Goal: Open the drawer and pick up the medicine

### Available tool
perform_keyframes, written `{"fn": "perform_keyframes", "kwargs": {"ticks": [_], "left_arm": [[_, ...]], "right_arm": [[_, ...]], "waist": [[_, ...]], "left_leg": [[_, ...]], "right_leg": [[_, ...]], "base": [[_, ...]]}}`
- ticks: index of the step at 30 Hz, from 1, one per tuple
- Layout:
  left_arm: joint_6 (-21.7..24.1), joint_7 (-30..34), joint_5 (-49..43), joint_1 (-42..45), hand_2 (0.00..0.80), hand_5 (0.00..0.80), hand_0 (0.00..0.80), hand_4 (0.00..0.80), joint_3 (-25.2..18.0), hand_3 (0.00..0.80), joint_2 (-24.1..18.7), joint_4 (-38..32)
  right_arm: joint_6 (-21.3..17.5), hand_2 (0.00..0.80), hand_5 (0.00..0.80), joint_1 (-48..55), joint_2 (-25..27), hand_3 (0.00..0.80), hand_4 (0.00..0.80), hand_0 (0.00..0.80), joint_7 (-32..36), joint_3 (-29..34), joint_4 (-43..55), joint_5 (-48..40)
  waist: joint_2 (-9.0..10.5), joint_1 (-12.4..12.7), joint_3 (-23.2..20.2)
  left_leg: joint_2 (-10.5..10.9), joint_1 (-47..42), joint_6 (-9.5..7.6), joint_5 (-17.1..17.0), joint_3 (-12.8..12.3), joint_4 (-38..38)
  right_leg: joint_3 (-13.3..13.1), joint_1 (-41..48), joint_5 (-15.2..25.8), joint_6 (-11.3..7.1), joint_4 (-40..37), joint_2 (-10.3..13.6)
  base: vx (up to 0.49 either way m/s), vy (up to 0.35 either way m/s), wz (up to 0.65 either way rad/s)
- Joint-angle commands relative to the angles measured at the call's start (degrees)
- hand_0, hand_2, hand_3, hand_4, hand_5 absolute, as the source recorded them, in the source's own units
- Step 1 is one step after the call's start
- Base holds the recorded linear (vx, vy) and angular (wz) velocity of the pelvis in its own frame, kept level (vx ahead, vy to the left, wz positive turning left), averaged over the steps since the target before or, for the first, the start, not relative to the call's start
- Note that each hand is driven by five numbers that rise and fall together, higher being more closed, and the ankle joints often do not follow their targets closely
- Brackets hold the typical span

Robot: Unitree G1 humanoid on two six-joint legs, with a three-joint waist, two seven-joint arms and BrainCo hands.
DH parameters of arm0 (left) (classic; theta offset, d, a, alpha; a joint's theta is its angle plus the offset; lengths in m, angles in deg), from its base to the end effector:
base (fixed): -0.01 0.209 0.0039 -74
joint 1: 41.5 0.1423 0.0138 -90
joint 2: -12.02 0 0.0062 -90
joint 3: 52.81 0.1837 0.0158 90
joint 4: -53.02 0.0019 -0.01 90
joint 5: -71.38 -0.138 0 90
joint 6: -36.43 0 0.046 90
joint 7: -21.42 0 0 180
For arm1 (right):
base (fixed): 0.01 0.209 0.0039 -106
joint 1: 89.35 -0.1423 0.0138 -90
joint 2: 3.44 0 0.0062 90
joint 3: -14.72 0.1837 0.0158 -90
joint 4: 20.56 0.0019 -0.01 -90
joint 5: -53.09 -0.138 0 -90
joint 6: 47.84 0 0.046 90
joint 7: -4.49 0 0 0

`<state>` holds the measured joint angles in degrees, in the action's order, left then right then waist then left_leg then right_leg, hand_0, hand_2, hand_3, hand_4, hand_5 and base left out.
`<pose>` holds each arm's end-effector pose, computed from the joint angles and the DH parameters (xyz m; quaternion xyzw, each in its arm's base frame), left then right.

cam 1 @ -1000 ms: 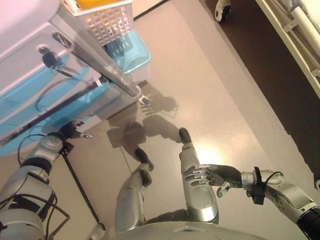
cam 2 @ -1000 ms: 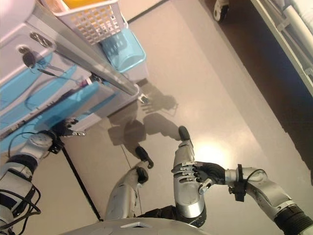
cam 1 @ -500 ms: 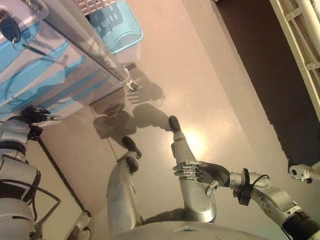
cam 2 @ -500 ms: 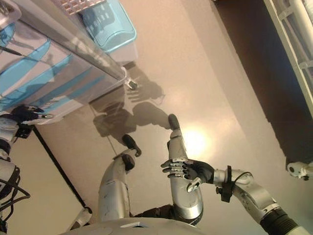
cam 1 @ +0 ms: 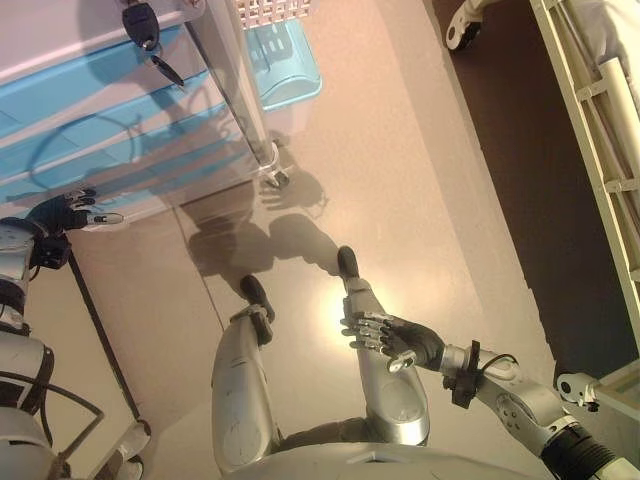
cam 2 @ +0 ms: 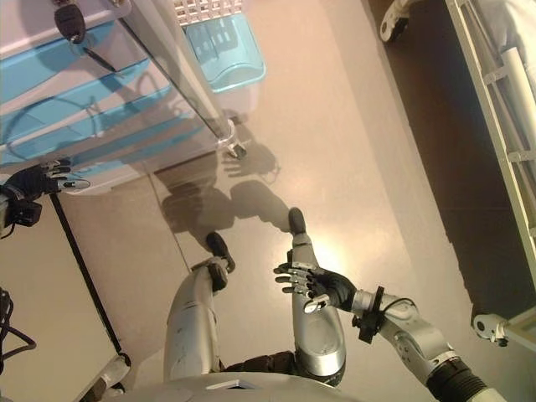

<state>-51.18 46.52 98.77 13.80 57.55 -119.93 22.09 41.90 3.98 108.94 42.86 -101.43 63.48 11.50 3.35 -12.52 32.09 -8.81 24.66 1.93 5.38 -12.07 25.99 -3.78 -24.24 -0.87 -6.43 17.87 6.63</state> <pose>0.2489 0.3897 0.1314 0.2339 0.2213 0.0177 0.9466 0.1681 -0.2133 0.0096 0.0886 0.1902 0.4433 0.8715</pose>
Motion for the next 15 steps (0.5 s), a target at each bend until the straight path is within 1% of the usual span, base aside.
{"fn": "perform_keyframes", "kwargs": {"ticks": [1,3,5,6,9,11,13,15], "left_arm": [[-0.45,3.39,4.69,7.19,0.0,0.0,0.0,0.0,-2.61,0.0,3.29,-6.08],[-0.6,4.86,5.1,12.13,0.0,0.0,0.0,0.0,-2.62,0.0,7.63,-10.41],[-1.42,4.72,4.97,16.48,0.0,0.0,0.0,0.0,-1.84,0.0,12.14,-14.12],[-1.52,5.63,4.63,18.53,0.0,0.0,0.0,0.0,-1.56,0.0,14.39,-14.91],[-3.7,5.94,6.92,23.45,0.0,0.0,0.0,0.0,0.54,0.0,18.85,-19.01],[-4.3,5.64,8.22,26.15,0.0,0.0,0.0,0.0,1.23,0.0,21.46,-20.26],[-6.59,5.79,9.93,28.66,0.0,0.0,0.0,0.0,0.96,0.0,24.48,-20.7],[-6.52,6.43,9.44,30.89,0.0,0.0,0.0,0.0,0.89,0.0,27.21,-19.9]], "right_arm": [[-0.87,0.0,0.0,0.78,0.5,0.0,0.0,0.0,-1.98,1.49,1.97,0.54],[-0.9,0.0,0.0,0.63,0.81,0.0,0.0,0.0,-4.97,2.73,0.53,1.92],[0.17,0.0,0.0,-0.02,0.86,0.0,0.0,0.0,-6.67,3.72,-1.07,2.61],[-0.49,0.0,0.0,-0.54,0.82,0.0,0.0,0.0,-7.43,4.17,-2.62,3.57],[0.03,0.0,0.0,-1.18,0.57,0.0,0.0,0.0,-8.63,4.45,-5.94,3.9],[0.82,0.0,0.0,-1.67,-0.35,0.0,0.0,0.0,-9.71,4.55,-8.26,4.11],[1.15,0.0,0.0,-1.91,-1.96,0.0,0.0,0.0,-10.99,4.55,-11.13,5.31],[1.68,0.0,0.0,-1.97,-4.32,0.0,0.0,0.0,-12.21,4.42,-14.27,7.83]], "waist": [[0.33,1.38,-2.3],[-0.1,2.26,-2.3],[-0.48,3.08,-2.3],[-0.65,3.61,-2.43],[-1.23,4.63,-4.38],[-1.68,5.27,-5.83],[-2.13,6.03,-7.27],[-2.36,6.7,-8.75]], "left_leg": [[2.36,-5.52,-0.99,2.74,0.15,-0.85],[2.89,-8.5,-0.38,1.08,1.04,-4.23],[3.34,-11.09,0.11,-0.48,1.82,-7.35],[3.43,-12.62,0.4,-1.5,2.26,-9.3],[3.2,-14.65,1.04,-3.74,3.34,-13.13],[2.84,-15.92,1.52,-5.29,3.98,-15.76],[2.48,-17.2,2.01,-6.56,4.66,-18.18],[2.3,-18.57,2.42,-7.57,5.24,-20.22]], "right_leg": [[0.42,0.0,6.95,-1.79,-4.43,4.31],[1.33,2.63,6.35,-1.17,-5.32,4.11],[2.2,4.84,5.77,-0.53,-5.99,3.74],[2.93,6.32,5.48,-0.15,-6.56,3.48],[4.63,8.55,4.88,0.64,-7.76,2.85],[5.81,10.02,4.69,1.19,-8.74,2.3],[7.09,11.67,4.41,1.62,-9.83,1.85],[8.18,13.51,4.21,1.87,-10.94,1.6]], "base": [[-0.05,-0.09,0.1],[0.036,-0.06,0.14],[0.017,-0.069,0.2],[0.018,-0.094,0.2],[0.032,-0.111,0.2],[0.037,-0.11,0.21],[0.033,-0.101,0.21],[0.037,-0.087,0.27]]}}
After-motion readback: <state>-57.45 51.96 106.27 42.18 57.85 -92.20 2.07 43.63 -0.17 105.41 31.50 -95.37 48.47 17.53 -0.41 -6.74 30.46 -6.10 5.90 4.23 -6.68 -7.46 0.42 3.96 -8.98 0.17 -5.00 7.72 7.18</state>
